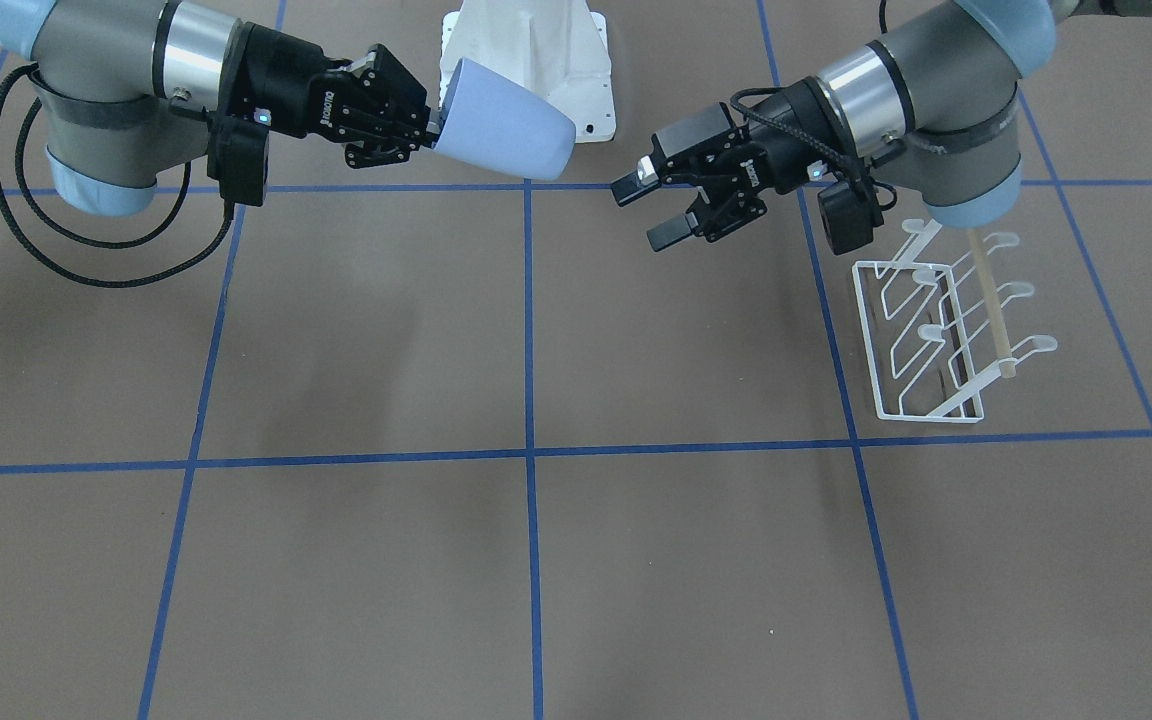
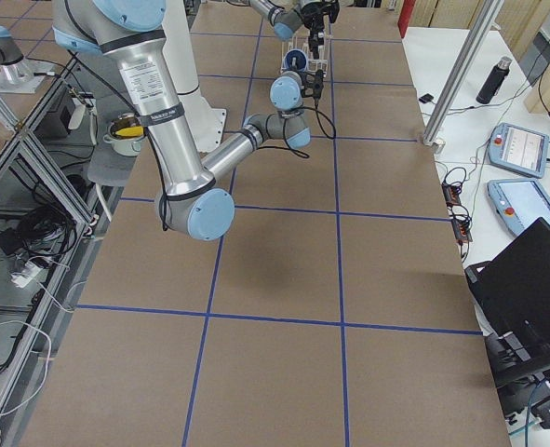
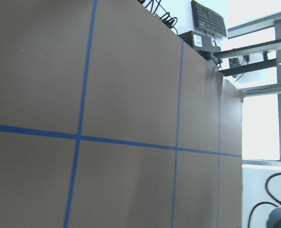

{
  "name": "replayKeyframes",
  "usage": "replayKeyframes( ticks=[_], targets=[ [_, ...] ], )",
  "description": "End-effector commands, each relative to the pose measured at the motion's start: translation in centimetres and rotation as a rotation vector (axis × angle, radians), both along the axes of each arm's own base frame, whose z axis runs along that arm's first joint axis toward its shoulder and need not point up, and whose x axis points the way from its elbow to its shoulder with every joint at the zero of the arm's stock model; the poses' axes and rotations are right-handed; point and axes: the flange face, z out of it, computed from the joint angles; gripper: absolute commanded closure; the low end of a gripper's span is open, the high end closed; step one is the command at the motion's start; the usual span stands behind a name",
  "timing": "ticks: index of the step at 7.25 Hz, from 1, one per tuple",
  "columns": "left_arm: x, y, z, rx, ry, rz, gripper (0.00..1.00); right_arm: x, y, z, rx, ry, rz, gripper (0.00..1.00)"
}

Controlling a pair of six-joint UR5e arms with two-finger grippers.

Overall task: Hang cup on cup holder
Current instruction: 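Close the left gripper on the cup's base held out by the right gripper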

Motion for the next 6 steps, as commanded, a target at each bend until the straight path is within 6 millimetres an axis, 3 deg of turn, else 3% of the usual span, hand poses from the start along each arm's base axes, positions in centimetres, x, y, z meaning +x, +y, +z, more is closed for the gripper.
replayKeyframes(
  ticks=[1,2,4,6],
  targets=[
    [-0.6,1.0,-2.1,-0.051,0.157,0.039,0.02,-0.7,-0.5,1.5,-0.050,-0.085,-0.047,1.00],
    [-0.6,1.3,-2.7,-0.074,0.229,0.037,0.02,-0.7,-0.6,0.6,-0.055,-0.100,-0.055,1.00],
    [0.8,2.1,-2.0,-0.078,0.288,0.045,0.02,-0.7,-0.7,-1.0,-0.083,-0.137,-0.069,1.00],
    [0.8,2.2,-1.9,-0.082,0.306,0.037,0.02,-0.1,-0.5,-1.3,-0.129,-0.197,-0.101,1.00]
  ],
)
